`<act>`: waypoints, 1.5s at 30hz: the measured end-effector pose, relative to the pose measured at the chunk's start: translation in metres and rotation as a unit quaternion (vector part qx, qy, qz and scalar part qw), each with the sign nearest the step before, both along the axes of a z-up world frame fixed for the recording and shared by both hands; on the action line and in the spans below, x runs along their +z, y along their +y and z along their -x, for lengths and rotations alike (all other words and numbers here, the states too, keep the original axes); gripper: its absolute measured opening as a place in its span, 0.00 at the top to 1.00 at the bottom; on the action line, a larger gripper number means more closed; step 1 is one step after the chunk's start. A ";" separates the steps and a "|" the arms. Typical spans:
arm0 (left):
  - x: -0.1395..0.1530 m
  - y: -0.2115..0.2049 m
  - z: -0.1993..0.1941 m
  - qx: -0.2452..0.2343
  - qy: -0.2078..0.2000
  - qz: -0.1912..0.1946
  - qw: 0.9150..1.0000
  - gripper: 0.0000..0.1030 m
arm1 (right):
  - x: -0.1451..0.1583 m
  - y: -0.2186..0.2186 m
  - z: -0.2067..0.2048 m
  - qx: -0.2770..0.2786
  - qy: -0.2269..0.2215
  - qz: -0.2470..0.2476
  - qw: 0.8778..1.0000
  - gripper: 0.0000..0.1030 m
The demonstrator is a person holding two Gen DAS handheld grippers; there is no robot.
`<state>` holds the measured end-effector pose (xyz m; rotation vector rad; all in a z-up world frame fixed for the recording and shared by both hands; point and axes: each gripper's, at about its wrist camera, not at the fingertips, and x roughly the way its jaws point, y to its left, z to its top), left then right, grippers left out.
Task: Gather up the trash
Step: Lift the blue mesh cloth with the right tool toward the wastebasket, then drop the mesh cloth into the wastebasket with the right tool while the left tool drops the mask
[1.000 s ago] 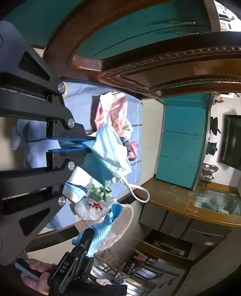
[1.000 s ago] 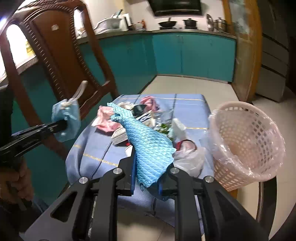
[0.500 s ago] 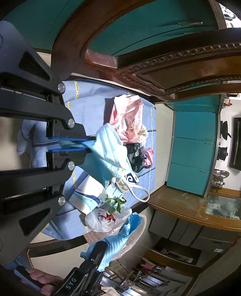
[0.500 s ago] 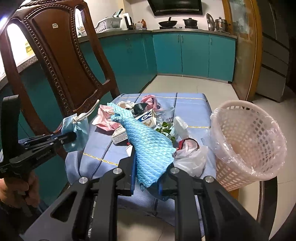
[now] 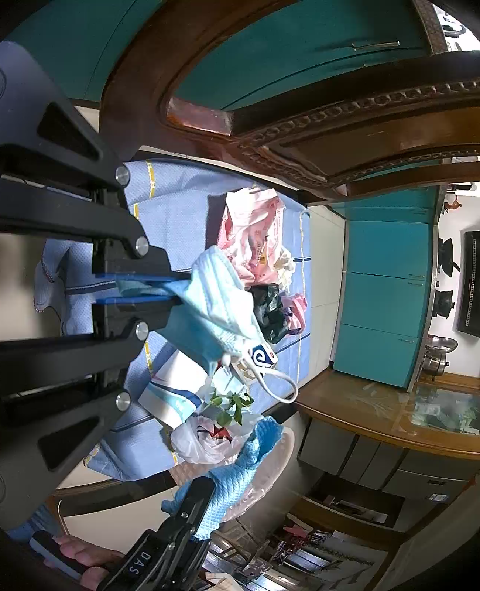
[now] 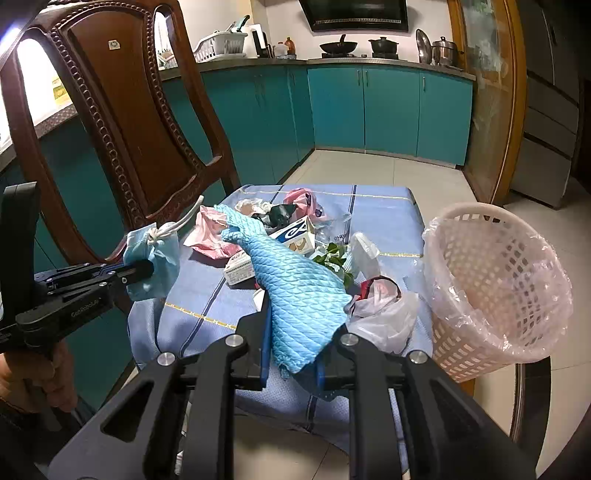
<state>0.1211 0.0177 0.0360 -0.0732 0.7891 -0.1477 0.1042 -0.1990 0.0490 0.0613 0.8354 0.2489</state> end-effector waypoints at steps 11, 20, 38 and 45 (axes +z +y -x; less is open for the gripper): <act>0.000 0.000 -0.001 -0.006 0.000 -0.001 1.000 0.93 | 0.002 -0.003 0.001 -0.003 -0.002 -0.002 1.000 0.82; 0.001 -0.002 -0.002 -0.009 -0.002 -0.005 1.000 0.93 | 0.010 -0.012 0.001 -0.017 -0.014 -0.007 1.000 0.82; -0.001 -0.010 -0.004 -0.031 -0.003 -0.007 1.000 0.93 | -0.006 -0.192 -0.045 -0.275 -0.040 -0.073 0.958 0.32; 0.016 -0.048 -0.019 -0.077 0.001 0.000 0.997 0.93 | 0.041 -0.196 0.015 -0.338 -0.166 -0.127 0.918 0.13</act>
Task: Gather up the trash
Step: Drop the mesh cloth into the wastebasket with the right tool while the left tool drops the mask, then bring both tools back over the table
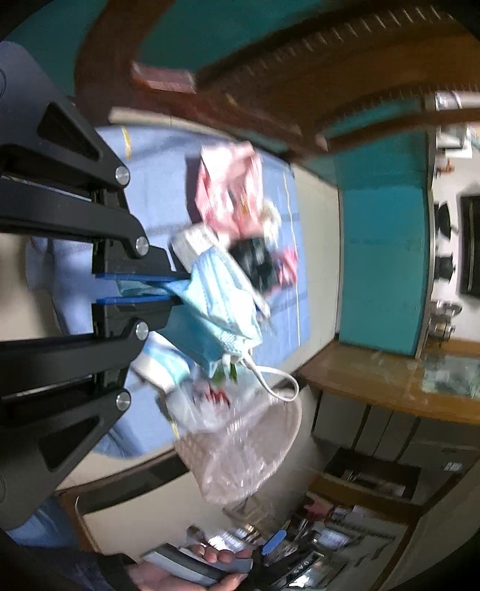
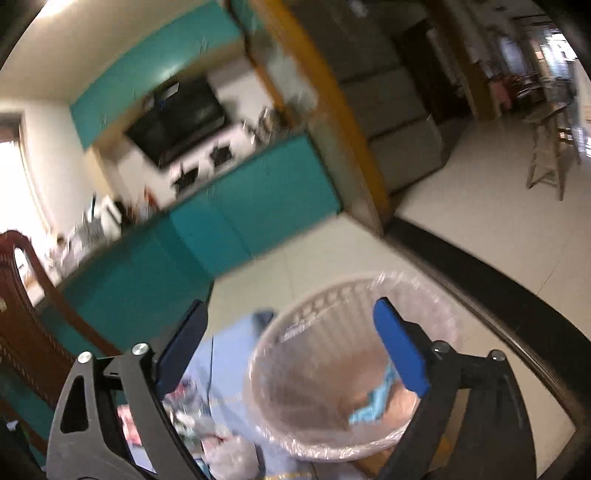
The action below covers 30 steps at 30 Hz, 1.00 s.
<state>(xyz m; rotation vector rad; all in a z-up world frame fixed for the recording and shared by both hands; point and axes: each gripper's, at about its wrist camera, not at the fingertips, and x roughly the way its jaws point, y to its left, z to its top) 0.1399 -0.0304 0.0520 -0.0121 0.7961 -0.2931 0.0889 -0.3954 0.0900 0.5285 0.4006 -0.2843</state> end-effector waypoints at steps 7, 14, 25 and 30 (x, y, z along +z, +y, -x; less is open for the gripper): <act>0.035 -0.130 -0.049 -0.106 -0.024 -0.016 0.994 0.93 | 0.006 -0.013 0.024 -0.059 -0.041 -0.014 0.997 0.13; 0.025 -0.234 -0.101 -0.161 -0.002 -0.005 0.987 0.24 | 0.008 -0.034 0.035 -0.067 -0.042 -0.021 0.997 0.13; 0.037 -0.069 -0.016 -0.053 -0.067 -0.047 0.995 0.09 | 0.014 0.054 0.007 0.098 0.021 0.020 0.995 0.13; 0.018 0.035 0.028 0.076 -0.048 -0.019 0.996 0.09 | 0.001 0.149 0.000 0.227 0.087 0.058 0.968 0.13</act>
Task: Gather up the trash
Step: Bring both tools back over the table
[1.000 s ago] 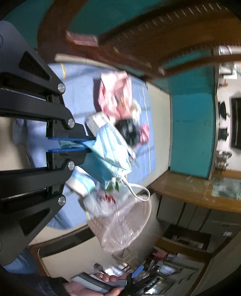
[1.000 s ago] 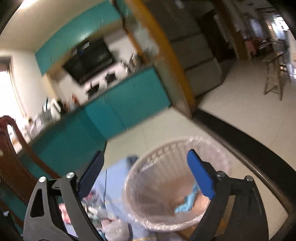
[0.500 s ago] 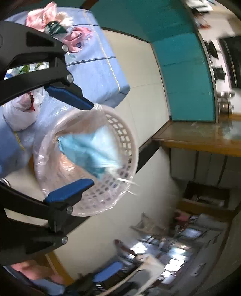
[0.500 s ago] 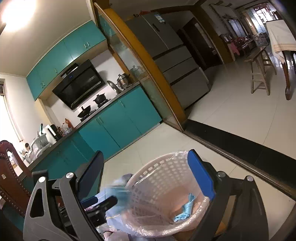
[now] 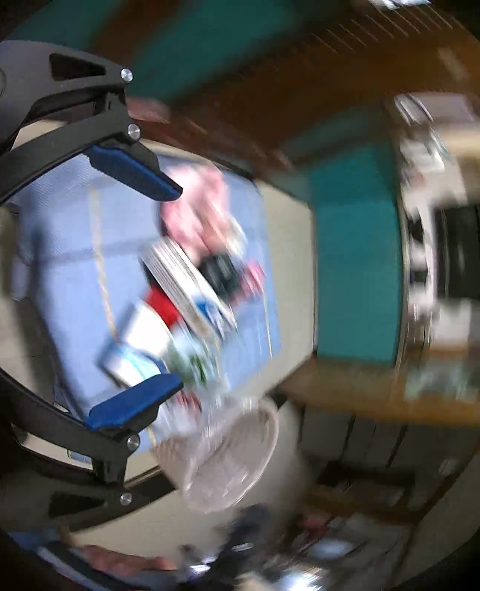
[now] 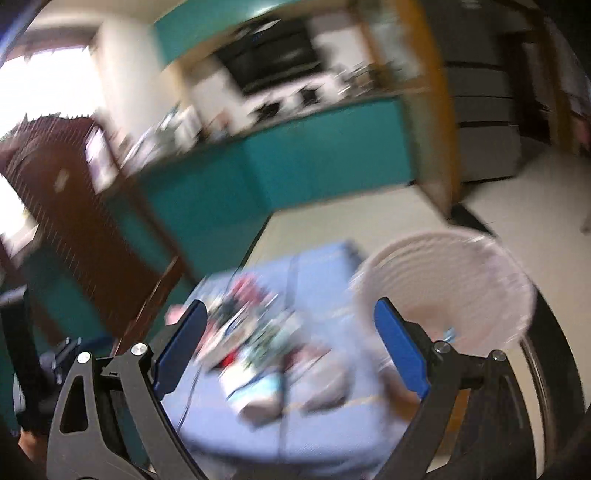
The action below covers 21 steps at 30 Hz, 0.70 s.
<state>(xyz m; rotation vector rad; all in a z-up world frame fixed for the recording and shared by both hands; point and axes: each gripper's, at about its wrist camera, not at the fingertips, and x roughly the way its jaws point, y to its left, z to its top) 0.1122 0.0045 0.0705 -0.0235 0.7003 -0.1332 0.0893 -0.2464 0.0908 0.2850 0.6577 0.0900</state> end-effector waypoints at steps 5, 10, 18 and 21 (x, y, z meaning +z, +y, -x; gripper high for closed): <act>-0.035 0.048 0.007 0.038 0.053 0.033 0.997 0.09 | -0.023 0.065 0.005 0.070 0.043 0.063 0.995 0.13; -0.043 0.046 0.005 0.013 0.067 0.038 0.997 0.09 | -0.035 0.074 0.010 0.074 0.058 0.071 0.993 0.13; -0.041 0.021 0.009 -0.009 0.064 0.027 0.998 0.09 | -0.038 0.063 0.010 0.055 0.061 0.070 0.994 0.13; -0.041 0.019 0.011 -0.013 0.063 0.025 0.998 0.09 | -0.038 0.062 0.009 0.055 0.062 0.071 0.994 0.13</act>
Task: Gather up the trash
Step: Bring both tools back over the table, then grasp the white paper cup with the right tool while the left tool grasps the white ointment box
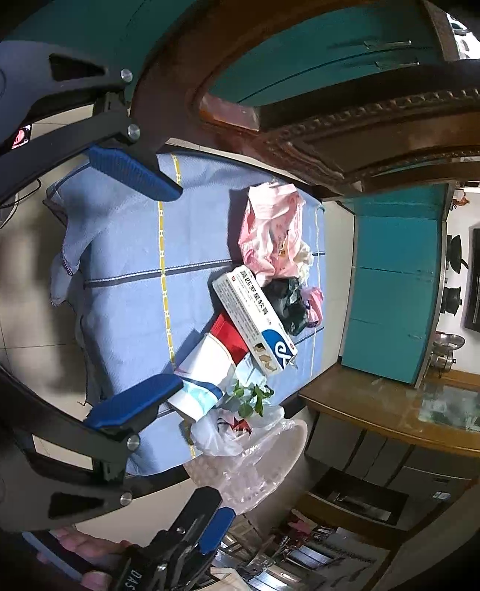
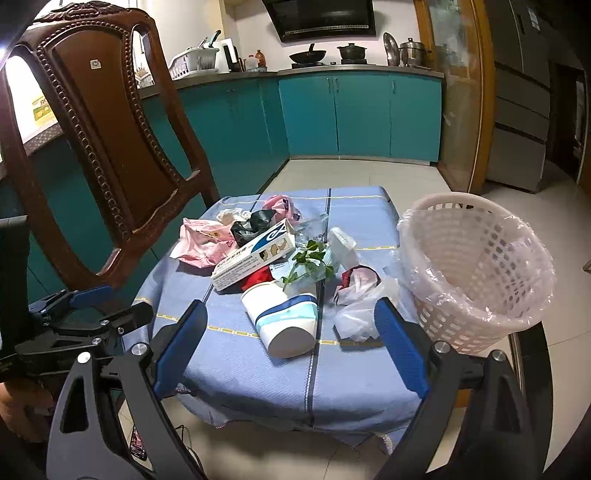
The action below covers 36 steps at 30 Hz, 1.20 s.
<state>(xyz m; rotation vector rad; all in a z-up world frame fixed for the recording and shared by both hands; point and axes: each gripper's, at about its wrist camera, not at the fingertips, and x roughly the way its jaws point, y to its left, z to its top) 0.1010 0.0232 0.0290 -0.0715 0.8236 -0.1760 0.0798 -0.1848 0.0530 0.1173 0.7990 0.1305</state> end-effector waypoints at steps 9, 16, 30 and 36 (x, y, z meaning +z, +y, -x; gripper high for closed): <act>-0.002 -0.004 0.000 -0.012 0.002 -0.002 1.000 0.09 | -0.001 0.000 0.000 0.000 0.002 0.003 1.000 0.13; -0.003 -0.005 0.000 -0.014 0.004 -0.002 1.000 0.09 | -0.001 -0.002 0.000 0.000 0.002 0.004 1.000 0.13; -0.002 -0.007 0.001 -0.016 0.006 -0.002 1.000 0.09 | -0.001 0.001 0.000 0.007 0.002 0.004 1.000 0.13; 0.006 0.001 0.002 -0.001 -0.009 0.011 1.000 0.09 | -0.017 0.002 -0.010 0.026 0.022 0.000 0.999 0.13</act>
